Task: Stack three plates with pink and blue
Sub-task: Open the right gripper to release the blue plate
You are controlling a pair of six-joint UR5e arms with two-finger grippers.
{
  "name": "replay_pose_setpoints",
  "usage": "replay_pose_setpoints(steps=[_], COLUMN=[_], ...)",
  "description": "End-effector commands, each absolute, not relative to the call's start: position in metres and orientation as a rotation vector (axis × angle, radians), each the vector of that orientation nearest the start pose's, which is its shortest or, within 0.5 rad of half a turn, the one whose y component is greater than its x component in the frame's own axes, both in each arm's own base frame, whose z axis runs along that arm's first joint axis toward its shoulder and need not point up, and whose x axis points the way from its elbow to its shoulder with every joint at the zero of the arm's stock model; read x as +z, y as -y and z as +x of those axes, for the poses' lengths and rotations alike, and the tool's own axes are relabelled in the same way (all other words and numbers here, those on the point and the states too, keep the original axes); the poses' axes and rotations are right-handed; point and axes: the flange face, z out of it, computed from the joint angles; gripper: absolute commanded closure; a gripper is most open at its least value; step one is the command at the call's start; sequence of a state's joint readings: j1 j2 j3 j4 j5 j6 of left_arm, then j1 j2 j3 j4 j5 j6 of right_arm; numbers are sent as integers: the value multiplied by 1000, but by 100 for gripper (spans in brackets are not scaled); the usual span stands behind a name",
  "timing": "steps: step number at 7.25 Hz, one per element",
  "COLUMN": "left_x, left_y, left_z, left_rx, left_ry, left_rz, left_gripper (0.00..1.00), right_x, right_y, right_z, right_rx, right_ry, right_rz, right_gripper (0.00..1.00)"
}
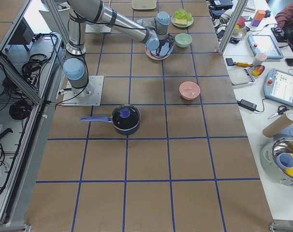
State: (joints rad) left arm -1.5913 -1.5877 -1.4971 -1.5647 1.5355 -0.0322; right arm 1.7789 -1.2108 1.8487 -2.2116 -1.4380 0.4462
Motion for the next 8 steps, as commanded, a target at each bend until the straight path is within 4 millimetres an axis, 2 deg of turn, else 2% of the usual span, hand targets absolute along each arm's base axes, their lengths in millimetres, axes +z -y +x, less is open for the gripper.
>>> replay_pose_setpoints(steps=[1,3,5,6,8], left_x=[517,517,517,517,517], left_y=[502,502,502,502,502], left_z=[-147,-147,-147,-147,-147], left_rx=[-101,-98,-101,-98,-101], left_ry=[-3175,-3175,-3177,-3175,-3175], left_rz=[-18,-18,-20,-20,-20], left_gripper=[0,0,0,0,0], right_x=[229,230,234,235,250], right_y=[521,521,523,523,525], right_z=[258,258,257,256,257], right_rx=[64,64,56,54,10], right_ry=[-2992,-2992,-2993,-2992,-2984], right_rz=[353,353,332,334,329], right_gripper=[100,74,72,62,54])
